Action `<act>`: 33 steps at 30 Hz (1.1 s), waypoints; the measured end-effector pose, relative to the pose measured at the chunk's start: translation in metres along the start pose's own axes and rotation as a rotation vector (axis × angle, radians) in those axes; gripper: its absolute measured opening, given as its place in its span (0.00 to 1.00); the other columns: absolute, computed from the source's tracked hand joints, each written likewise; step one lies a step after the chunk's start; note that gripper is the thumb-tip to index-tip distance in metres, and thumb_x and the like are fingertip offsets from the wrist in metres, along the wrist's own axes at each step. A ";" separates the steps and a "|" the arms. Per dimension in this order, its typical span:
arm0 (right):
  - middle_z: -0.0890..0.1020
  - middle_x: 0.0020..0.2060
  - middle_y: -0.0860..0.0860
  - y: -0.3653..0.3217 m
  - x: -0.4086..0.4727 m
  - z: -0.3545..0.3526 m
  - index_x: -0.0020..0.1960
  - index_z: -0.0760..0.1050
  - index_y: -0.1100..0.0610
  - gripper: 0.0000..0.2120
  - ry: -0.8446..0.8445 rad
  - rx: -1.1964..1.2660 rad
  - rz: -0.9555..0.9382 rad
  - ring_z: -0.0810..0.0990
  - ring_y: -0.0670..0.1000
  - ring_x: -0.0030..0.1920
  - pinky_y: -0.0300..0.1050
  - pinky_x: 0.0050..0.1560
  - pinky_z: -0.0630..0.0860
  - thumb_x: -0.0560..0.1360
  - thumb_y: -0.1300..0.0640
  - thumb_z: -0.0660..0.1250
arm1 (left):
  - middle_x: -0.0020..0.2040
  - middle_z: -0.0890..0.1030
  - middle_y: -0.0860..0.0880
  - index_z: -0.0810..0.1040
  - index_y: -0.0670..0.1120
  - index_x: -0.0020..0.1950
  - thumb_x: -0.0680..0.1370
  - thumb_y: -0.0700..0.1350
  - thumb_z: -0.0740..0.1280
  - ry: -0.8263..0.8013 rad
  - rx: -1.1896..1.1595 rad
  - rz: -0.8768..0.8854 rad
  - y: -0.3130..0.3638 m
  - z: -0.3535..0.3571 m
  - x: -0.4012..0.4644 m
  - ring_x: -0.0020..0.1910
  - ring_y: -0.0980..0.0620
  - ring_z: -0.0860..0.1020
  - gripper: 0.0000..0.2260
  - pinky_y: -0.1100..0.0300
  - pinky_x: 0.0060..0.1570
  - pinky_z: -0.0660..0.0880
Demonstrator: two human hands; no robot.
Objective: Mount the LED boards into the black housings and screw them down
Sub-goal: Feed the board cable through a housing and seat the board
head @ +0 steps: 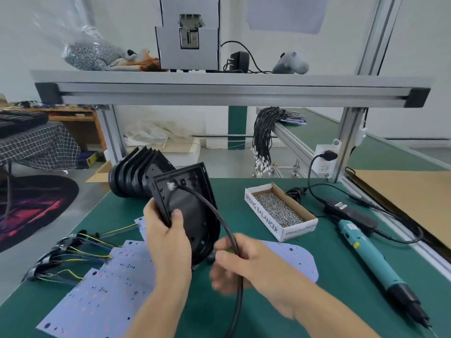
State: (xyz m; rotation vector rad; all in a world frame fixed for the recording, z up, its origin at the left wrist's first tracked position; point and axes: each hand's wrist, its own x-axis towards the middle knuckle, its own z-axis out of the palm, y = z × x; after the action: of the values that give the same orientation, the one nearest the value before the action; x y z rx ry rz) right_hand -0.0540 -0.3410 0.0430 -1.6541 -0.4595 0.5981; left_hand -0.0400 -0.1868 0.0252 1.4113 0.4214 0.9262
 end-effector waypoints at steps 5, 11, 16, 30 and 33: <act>0.70 0.23 0.46 -0.031 0.025 -0.009 0.37 0.71 0.57 0.12 0.386 -0.304 -0.168 0.65 0.49 0.25 0.39 0.28 0.62 0.79 0.58 0.60 | 0.46 0.79 0.61 0.72 0.61 0.63 0.79 0.34 0.61 -0.363 0.251 0.255 -0.004 0.002 -0.028 0.40 0.59 0.75 0.23 0.67 0.45 0.75; 0.83 0.49 0.45 -0.033 0.010 0.007 0.64 0.66 0.49 0.27 0.075 -0.003 -0.037 0.82 0.45 0.47 0.37 0.48 0.76 0.70 0.52 0.75 | 0.44 0.78 0.57 0.73 0.47 0.57 0.78 0.33 0.60 0.004 0.100 0.079 0.010 0.009 0.007 0.44 0.54 0.75 0.12 0.64 0.45 0.71; 0.80 0.51 0.46 0.012 -0.023 0.044 0.54 0.74 0.52 0.10 0.011 0.027 -0.177 0.78 0.44 0.50 0.39 0.59 0.73 0.74 0.54 0.68 | 0.45 0.77 0.49 0.73 0.44 0.59 0.77 0.37 0.61 0.061 0.193 0.110 0.002 0.004 0.011 0.41 0.54 0.70 0.11 0.59 0.41 0.64; 0.78 0.25 0.49 -0.031 0.006 0.011 0.40 0.75 0.54 0.09 0.418 -0.227 -0.309 0.73 0.47 0.22 0.41 0.29 0.70 0.79 0.56 0.62 | 0.47 0.77 0.64 0.72 0.51 0.61 0.79 0.33 0.61 -0.066 0.145 0.180 -0.001 0.016 -0.024 0.43 0.65 0.74 0.16 0.80 0.43 0.66; 0.81 0.30 0.50 -0.061 0.038 -0.004 0.41 0.78 0.58 0.09 0.540 -0.388 -0.388 0.79 0.49 0.30 0.50 0.38 0.77 0.76 0.53 0.67 | 0.47 0.78 0.69 0.71 0.56 0.60 0.78 0.33 0.61 -0.150 0.146 0.157 0.001 0.020 -0.037 0.46 0.70 0.75 0.19 0.74 0.44 0.69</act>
State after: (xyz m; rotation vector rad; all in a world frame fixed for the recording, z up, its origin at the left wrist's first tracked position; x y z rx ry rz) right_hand -0.0191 -0.3110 0.0988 -1.9345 -0.4951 -0.2443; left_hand -0.0477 -0.2280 0.0195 1.6540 0.2730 0.9228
